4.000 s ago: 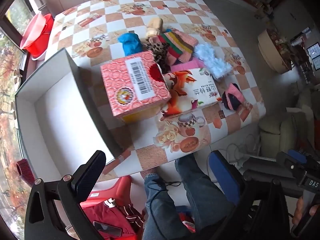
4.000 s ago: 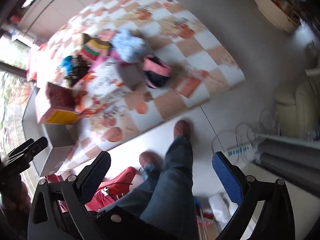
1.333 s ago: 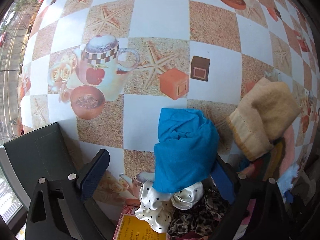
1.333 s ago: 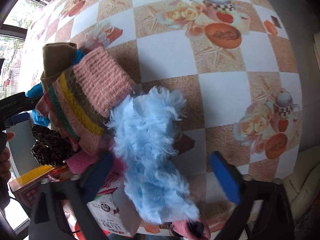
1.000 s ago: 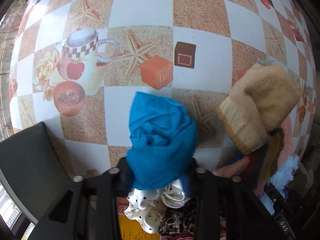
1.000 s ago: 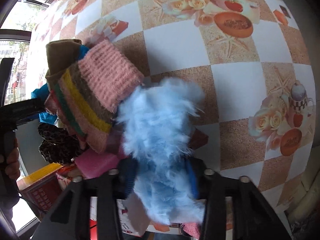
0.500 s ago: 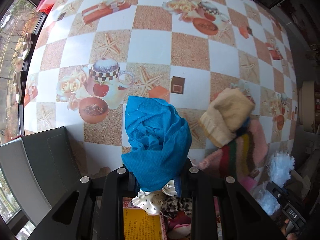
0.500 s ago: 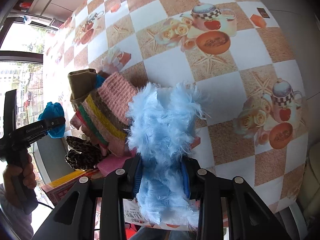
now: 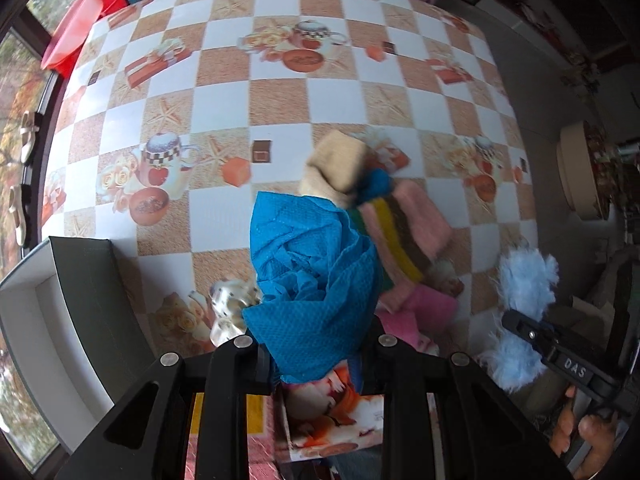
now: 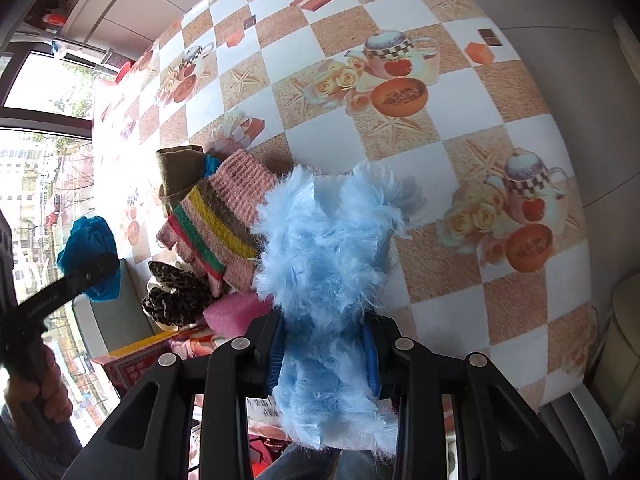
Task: Organize soft objects
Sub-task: 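Carry the blue cloth and fluffy duster in both tools over the white box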
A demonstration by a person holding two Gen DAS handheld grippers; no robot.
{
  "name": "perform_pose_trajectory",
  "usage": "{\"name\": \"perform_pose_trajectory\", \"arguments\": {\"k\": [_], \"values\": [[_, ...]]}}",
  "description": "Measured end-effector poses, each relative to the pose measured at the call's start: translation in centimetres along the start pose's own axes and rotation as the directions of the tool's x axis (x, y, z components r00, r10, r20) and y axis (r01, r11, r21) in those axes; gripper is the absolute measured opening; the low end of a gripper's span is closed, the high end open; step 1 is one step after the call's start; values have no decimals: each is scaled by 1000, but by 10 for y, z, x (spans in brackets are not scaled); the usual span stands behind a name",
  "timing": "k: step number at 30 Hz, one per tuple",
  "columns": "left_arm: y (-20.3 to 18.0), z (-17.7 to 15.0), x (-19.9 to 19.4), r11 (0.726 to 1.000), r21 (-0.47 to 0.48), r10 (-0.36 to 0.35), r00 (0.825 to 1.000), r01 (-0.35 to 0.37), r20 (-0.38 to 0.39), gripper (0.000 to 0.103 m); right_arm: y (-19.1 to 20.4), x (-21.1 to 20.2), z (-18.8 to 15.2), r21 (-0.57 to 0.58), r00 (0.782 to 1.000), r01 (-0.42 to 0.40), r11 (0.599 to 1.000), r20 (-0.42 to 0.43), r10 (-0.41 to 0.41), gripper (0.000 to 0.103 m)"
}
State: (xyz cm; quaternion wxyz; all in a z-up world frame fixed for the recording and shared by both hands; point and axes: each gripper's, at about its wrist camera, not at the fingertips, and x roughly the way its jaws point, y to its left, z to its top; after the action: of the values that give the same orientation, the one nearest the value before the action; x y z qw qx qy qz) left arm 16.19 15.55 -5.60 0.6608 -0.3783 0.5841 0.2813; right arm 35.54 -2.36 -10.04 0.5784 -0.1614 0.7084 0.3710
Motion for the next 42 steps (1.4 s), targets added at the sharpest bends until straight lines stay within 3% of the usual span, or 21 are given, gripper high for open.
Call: {"name": "perform_pose_trajectory", "arguments": {"k": [11, 17, 24, 34, 42], "values": [[-34, -71, -23, 985, 140, -103, 995, 103, -6, 27, 2, -19, -62, 41, 999, 22, 999, 32, -23, 34], [-47, -123, -26, 957, 254, -129, 990, 138, -49, 27, 7, -18, -107, 69, 999, 40, 997, 27, -42, 34], [-39, -174, -26, 936, 321, -123, 989, 144, -86, 27, 20, -15, -160, 85, 999, 40, 996, 19, -42, 34], [3, -213, -36, 954, 279, -102, 993, 112, -50, 27, 62, -3, -209, 26, 999, 33, 999, -4, -33, 34], [37, -227, -49, 973, 207, -101, 995, 98, 5, 27, 102, -1, -222, -80, 999, 40, 996, -2, -41, 34]]}}
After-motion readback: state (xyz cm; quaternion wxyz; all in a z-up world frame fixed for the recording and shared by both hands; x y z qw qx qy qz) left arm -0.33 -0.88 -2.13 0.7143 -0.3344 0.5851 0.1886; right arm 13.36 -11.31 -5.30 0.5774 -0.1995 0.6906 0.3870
